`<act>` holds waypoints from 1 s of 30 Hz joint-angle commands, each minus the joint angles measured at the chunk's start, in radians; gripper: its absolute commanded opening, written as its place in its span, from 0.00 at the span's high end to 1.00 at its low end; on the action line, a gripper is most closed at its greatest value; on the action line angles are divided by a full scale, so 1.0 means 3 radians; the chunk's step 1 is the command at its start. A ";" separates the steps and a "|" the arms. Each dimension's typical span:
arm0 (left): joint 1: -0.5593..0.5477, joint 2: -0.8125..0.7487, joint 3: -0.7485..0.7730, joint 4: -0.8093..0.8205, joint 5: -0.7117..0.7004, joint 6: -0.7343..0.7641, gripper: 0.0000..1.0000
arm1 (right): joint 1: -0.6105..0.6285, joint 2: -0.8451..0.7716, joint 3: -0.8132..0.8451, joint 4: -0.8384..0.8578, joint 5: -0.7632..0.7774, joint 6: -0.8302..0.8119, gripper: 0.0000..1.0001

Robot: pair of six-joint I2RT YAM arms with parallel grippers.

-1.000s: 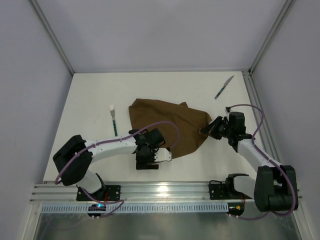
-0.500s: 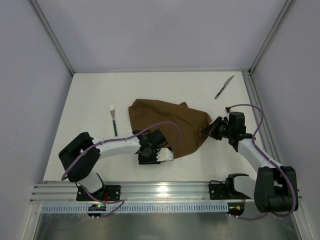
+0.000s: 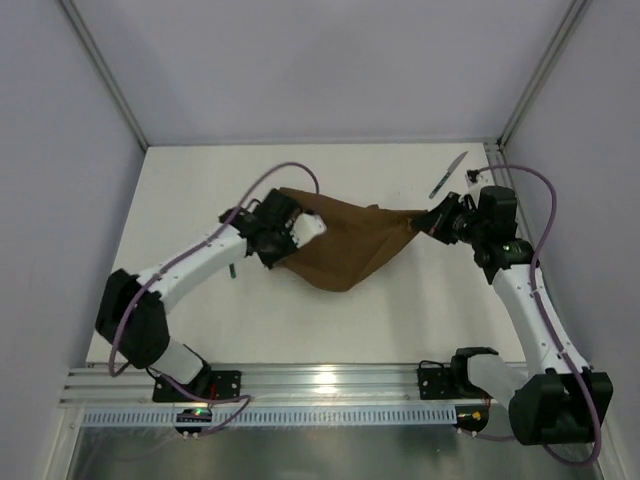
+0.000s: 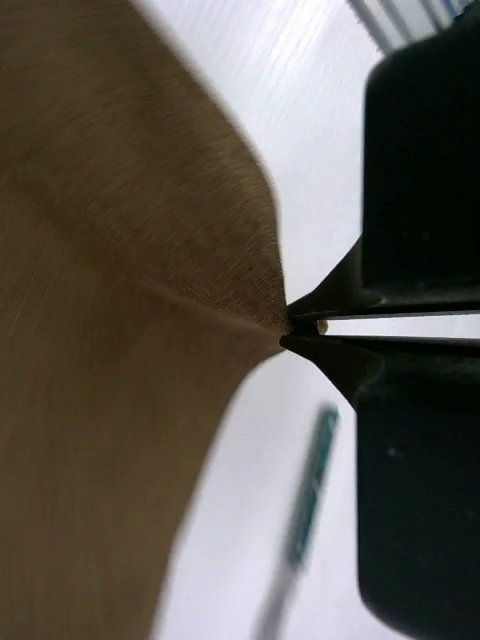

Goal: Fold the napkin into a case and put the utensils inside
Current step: Pick up the crumpled napkin from the center of the board, then flatten out the crumpled napkin at the center of the board.

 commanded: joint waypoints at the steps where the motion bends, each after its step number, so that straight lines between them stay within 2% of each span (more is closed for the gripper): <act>1: 0.0423 -0.0579 0.0976 -0.0528 -0.0082 -0.0108 1.00 | -0.0009 -0.0290 0.0785 -0.0415 -0.0106 -0.0234 0.96; 2: 0.0444 -0.0631 0.1129 -0.0793 -0.0123 -0.0093 1.00 | -0.0004 -0.0386 0.0914 -0.0482 -0.0132 -0.0250 0.96; 6: 0.0449 -0.0958 0.1870 -0.1300 -0.0363 -0.0057 1.00 | -0.0004 -0.0586 0.1726 -0.0850 -0.0264 -0.0291 0.96; 7: 0.0449 -0.1009 0.2237 -0.1372 -0.0430 -0.0072 1.00 | -0.0009 -0.0617 0.1870 -0.0901 -0.0305 -0.0301 0.96; 10: 0.0449 -0.1183 0.2927 -0.1567 -0.0655 -0.0072 1.00 | -0.0009 -0.0740 0.2335 -0.1060 -0.0433 -0.0266 0.96; 14: 0.0449 -0.1332 0.3542 -0.1659 -0.0834 -0.0108 1.00 | -0.0004 -0.0924 0.2572 -0.0999 -0.0571 -0.0026 0.96; 17: 0.0449 -0.1363 0.3657 -0.1665 -0.0891 -0.0139 1.00 | -0.0009 -0.1001 0.2409 -0.0704 -0.0781 0.0418 0.96; 18: 0.0449 -0.1368 0.3636 -0.1664 -0.0891 -0.0154 1.00 | -0.0009 -0.1006 0.2318 -0.0389 -0.0857 0.0729 0.96; 21: 0.0449 -0.1317 0.3422 -0.1552 -0.0952 -0.0159 1.00 | -0.0009 -0.0914 0.1924 0.0119 -0.0986 0.1028 0.96; 26: 0.0510 -0.1046 0.3069 -0.1067 -0.1034 -0.0057 1.00 | -0.0009 -0.0450 0.1668 0.0309 -0.0644 0.0865 0.96; 30: 0.0974 -0.0582 0.3267 -0.0837 -0.0712 -0.0077 1.00 | -0.0004 0.0072 0.1677 0.0596 -0.0495 0.0865 0.96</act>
